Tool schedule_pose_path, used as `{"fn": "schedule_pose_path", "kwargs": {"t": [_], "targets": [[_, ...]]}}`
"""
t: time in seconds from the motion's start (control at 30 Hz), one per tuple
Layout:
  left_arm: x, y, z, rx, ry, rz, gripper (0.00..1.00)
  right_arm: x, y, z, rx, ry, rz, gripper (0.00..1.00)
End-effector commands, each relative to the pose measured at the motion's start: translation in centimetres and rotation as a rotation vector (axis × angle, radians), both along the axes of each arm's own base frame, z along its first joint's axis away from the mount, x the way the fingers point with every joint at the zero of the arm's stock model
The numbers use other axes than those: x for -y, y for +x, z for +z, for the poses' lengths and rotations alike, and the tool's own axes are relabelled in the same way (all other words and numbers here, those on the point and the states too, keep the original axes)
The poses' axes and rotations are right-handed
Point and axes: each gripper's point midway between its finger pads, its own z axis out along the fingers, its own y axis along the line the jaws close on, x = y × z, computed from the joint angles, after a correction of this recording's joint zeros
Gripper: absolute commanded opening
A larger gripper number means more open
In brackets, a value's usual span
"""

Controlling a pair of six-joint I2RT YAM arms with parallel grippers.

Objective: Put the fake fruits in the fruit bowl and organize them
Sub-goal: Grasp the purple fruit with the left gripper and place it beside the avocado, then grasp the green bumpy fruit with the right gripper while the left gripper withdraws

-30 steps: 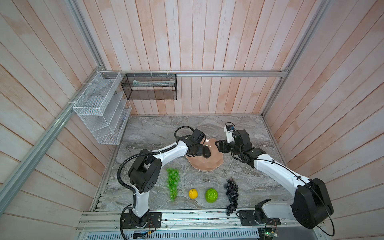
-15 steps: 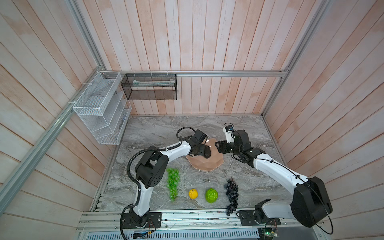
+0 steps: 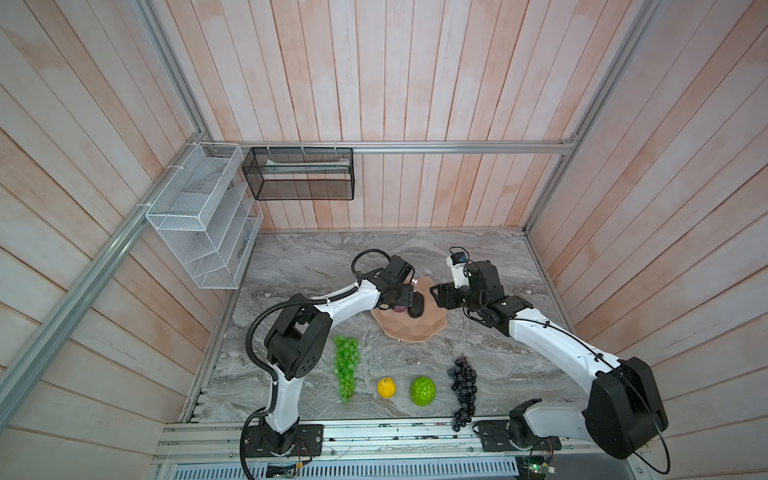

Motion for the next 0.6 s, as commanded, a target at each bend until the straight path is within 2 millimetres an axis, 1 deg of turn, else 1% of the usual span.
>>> {"fn": "schedule_pose_path", "kwargs": {"t": [0.0, 0.13, 0.23, 0.33, 0.37, 0.4, 0.43, 0.47, 0.5, 0.57], "targets": [[-1.0, 0.0, 3.7, 0.061, -0.027, 0.033, 0.75, -0.2, -1.3, 0.9, -0.022, 0.013, 0.009, 0.72], [-2.3, -1.4, 5.3, 0.080, -0.033, 0.036, 0.75, -0.7, -3.7, -0.1, -0.074, -0.006, 0.012, 0.72], [-3.5, -2.7, 6.6, 0.106, -0.054, 0.042, 0.75, -1.2, -6.8, -1.3, -0.138, -0.049, 0.017, 0.72], [-5.3, -4.0, 7.8, 0.134, -0.063, 0.078, 0.75, -1.6, -11.1, -2.2, -0.202, -0.084, -0.001, 0.73], [-6.0, -4.4, 8.3, 0.150, -0.068, 0.095, 0.76, -1.7, -12.6, -2.6, -0.225, -0.088, -0.015, 0.75], [-6.7, -4.6, 8.8, 0.169, -0.070, 0.113, 0.78, -1.6, -13.9, -3.2, -0.253, -0.096, -0.026, 0.77], [-7.2, -4.9, 9.0, 0.182, -0.073, 0.126, 0.80, -1.5, -14.9, -3.8, -0.279, -0.102, -0.032, 0.77], [-7.6, -5.1, 9.4, 0.200, -0.076, 0.131, 0.84, -1.4, -16.2, -4.7, -0.324, -0.117, -0.034, 0.78], [-8.0, -5.2, 9.8, 0.217, -0.079, 0.133, 0.85, -1.5, -17.5, -5.7, -0.371, -0.129, -0.030, 0.78], [-8.6, -5.0, 10.4, 0.244, -0.073, 0.142, 0.87, -1.9, -19.9, -6.8, -0.439, -0.141, -0.019, 0.79]]}}
